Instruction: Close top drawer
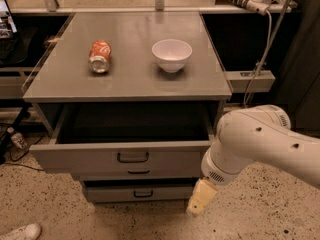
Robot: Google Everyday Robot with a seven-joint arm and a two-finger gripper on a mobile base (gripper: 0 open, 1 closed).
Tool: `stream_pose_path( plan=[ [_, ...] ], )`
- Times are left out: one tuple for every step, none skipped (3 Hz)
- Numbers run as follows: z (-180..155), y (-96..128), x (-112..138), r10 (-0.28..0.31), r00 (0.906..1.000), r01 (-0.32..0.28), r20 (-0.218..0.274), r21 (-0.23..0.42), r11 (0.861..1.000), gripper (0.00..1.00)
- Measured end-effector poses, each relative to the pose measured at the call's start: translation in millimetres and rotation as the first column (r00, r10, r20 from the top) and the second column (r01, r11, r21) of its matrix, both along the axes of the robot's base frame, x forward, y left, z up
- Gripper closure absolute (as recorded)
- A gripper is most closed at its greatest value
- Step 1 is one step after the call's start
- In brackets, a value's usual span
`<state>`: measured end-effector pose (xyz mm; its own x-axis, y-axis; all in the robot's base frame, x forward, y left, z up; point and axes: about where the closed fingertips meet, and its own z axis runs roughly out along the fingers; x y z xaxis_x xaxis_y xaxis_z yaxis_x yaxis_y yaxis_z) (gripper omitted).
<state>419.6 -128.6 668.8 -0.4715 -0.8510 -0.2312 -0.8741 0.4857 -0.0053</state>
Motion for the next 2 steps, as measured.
stream_pose_path(
  plan=[
    [0.0,0.0,0.0,0.000,1.0000,0.000,0.000,0.000,1.000,0.19],
    [0.0,0.0,0.0,0.000,1.0000,0.000,0.000,0.000,1.000,0.42]
  ],
)
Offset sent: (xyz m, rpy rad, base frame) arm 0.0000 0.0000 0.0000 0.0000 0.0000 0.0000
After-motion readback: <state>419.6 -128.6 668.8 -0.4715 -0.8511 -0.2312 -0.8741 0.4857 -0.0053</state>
